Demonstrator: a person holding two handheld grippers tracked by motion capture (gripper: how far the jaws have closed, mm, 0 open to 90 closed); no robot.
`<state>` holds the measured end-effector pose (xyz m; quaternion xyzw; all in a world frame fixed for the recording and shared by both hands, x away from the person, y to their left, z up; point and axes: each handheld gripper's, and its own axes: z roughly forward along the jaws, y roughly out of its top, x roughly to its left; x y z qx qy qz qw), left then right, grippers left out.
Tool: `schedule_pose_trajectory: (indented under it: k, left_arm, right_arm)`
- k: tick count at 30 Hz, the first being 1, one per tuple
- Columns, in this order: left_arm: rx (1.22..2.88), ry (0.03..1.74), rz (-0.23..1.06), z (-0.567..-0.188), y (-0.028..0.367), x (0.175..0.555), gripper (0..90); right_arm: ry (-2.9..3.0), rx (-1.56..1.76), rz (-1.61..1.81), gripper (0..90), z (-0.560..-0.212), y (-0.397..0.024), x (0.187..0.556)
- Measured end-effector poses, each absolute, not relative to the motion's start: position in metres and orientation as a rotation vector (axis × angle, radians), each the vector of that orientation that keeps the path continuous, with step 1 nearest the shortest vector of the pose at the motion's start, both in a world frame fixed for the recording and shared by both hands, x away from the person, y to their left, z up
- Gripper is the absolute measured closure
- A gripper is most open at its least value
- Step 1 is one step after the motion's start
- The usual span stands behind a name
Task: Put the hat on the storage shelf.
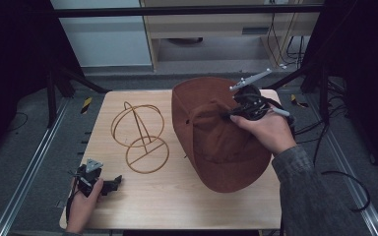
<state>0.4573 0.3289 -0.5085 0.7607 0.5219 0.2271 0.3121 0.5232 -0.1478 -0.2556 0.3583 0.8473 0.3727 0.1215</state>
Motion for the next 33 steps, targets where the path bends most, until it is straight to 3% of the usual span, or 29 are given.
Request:
schedule_pose_trajectory:
  k: [20,33]
  left_arm:
    - [2.011,1.379,0.596,-0.508,0.329,0.457,0.0]
    - [2.016,1.377,0.594,-0.508,0.329,0.457,0.0]
  right_arm:
    - [2.416,0.945,1.169,88.3,-0.201,-0.112,0.523]
    - [2.398,0.903,1.251,88.5,-0.194,-0.096,0.518]
